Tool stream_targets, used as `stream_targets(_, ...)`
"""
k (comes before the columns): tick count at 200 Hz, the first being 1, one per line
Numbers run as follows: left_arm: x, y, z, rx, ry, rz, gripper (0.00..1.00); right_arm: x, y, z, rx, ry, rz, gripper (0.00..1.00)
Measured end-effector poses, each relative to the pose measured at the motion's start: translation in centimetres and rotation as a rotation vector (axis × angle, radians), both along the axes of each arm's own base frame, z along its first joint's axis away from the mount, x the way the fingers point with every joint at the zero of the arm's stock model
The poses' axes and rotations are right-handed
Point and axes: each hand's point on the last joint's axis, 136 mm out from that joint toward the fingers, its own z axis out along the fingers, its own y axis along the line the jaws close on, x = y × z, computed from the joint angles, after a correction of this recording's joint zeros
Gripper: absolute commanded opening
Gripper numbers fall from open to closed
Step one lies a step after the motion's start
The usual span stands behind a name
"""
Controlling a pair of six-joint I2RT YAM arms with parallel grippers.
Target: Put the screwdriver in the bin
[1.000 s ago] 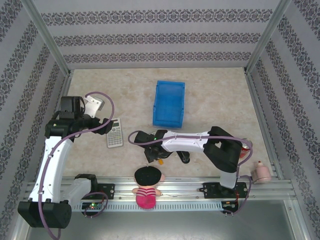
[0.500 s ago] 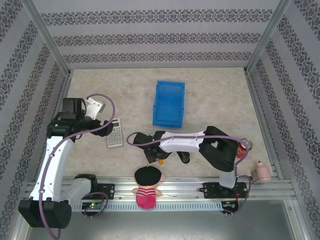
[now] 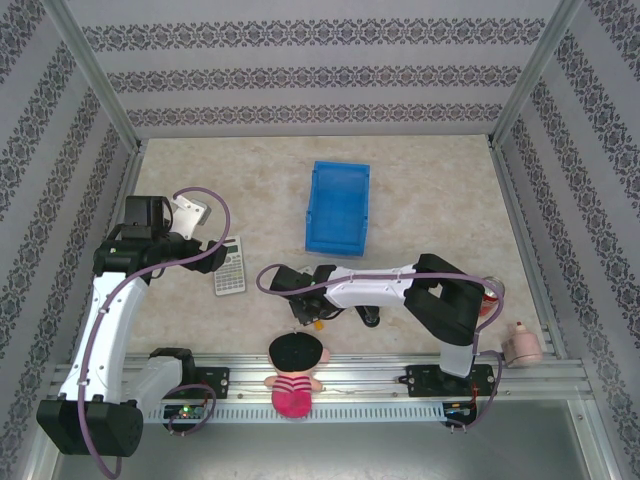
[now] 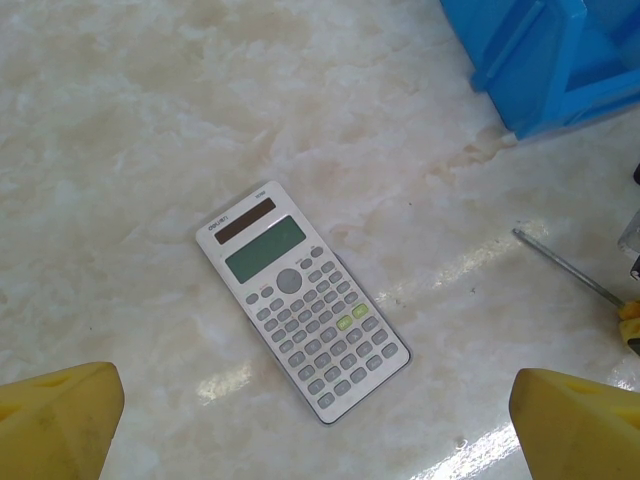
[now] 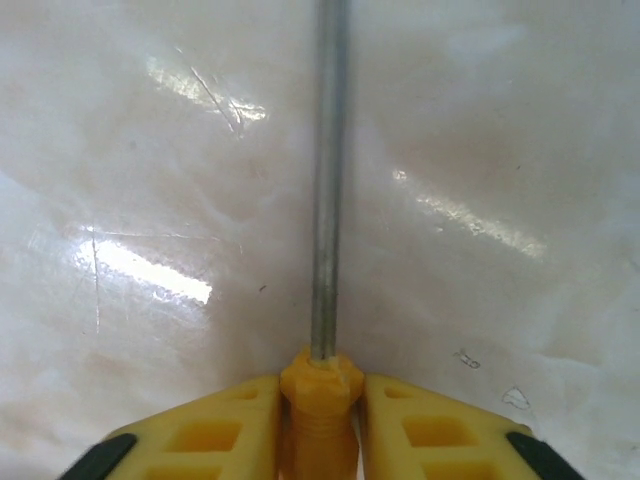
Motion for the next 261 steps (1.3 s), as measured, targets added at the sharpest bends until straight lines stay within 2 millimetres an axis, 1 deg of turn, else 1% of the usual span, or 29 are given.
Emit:
stream_targets(28,0.0,0.0,0.0,0.000,0.000,0.000,0.99,0.2,-0.1,0.1,-0.010,-0.016,0.017,0.22)
stream_targets(58,0.0,0.0,0.0,0.000,0.000,0.000,0.99,1.0,-1.4,0.5,-0.058,-0.061,0.021,0.22)
stream_targets(92,0.0,0.0,0.0,0.000,0.000,0.000,0.99,1.3,-2.0,1.7,-0.069,-0.091,0.037,0.22)
stream_targets(159,0.0,0.0,0.1,0.000,-0.001,0.001,0.99,1.4,-2.1,4.3,-0.026,-0.115,0.060,0.22)
stream_targets(185,0.1,0.0,0.2,0.000,-0.006,0.001,0.99,2.0,-2.3,6.4,0.023,-0.118,0.052,0.23)
stream_targets(212,0.2,0.0,0.8,-0.001,-0.019,0.001,0.99,3.5,-3.0,9.7,0.105,-0.143,0.009,0.24)
stream_targets(240,0.3,-0.1,1.3,-0.008,-0.031,0.002,0.99,5.8,-4.8,13.2,0.189,-0.188,-0.059,0.25)
stream_targets(261,0.4,-0.1,1.5,-0.011,-0.036,0.001,0.99,7.7,-6.3,14.9,0.223,-0.212,-0.113,0.25)
